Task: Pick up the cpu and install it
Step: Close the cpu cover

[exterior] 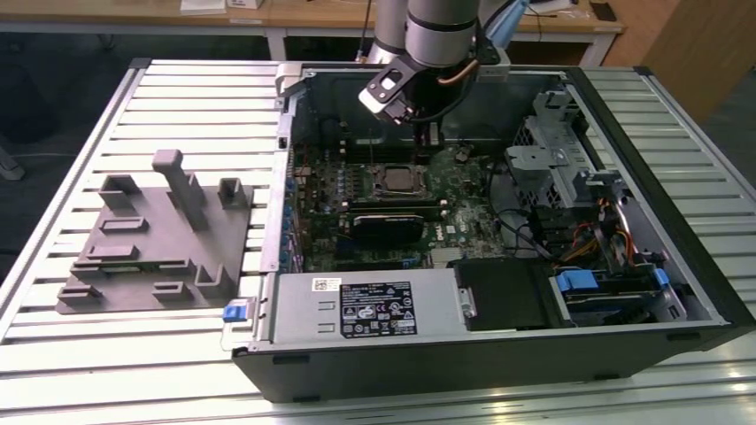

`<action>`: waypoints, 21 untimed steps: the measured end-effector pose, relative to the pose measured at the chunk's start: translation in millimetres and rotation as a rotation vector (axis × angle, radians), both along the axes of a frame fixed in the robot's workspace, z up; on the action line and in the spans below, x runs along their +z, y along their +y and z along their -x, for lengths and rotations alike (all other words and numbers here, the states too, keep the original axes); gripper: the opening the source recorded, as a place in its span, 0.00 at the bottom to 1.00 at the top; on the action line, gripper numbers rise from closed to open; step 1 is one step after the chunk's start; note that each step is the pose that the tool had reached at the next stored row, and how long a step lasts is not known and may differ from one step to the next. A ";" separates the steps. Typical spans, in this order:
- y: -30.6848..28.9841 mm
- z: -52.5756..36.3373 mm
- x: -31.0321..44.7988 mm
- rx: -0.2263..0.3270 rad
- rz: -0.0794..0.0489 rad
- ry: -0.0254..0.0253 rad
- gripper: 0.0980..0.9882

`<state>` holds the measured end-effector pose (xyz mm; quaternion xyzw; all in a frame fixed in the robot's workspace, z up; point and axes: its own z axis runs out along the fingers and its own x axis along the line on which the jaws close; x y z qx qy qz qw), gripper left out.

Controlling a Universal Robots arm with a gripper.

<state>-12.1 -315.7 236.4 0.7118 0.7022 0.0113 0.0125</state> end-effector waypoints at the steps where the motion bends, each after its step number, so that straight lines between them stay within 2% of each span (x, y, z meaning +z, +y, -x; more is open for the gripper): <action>1: 0.0 1.0 -0.1 0.000 0.000 0.0000 0.01; 9: 0.0 3.3 -0.4 0.010 0.000 0.0000 0.01; 14: 0.0 3.3 -1.5 0.090 0.000 0.0003 0.01; 21: 0.0 3.3 -3.5 0.207 0.005 0.0045 0.01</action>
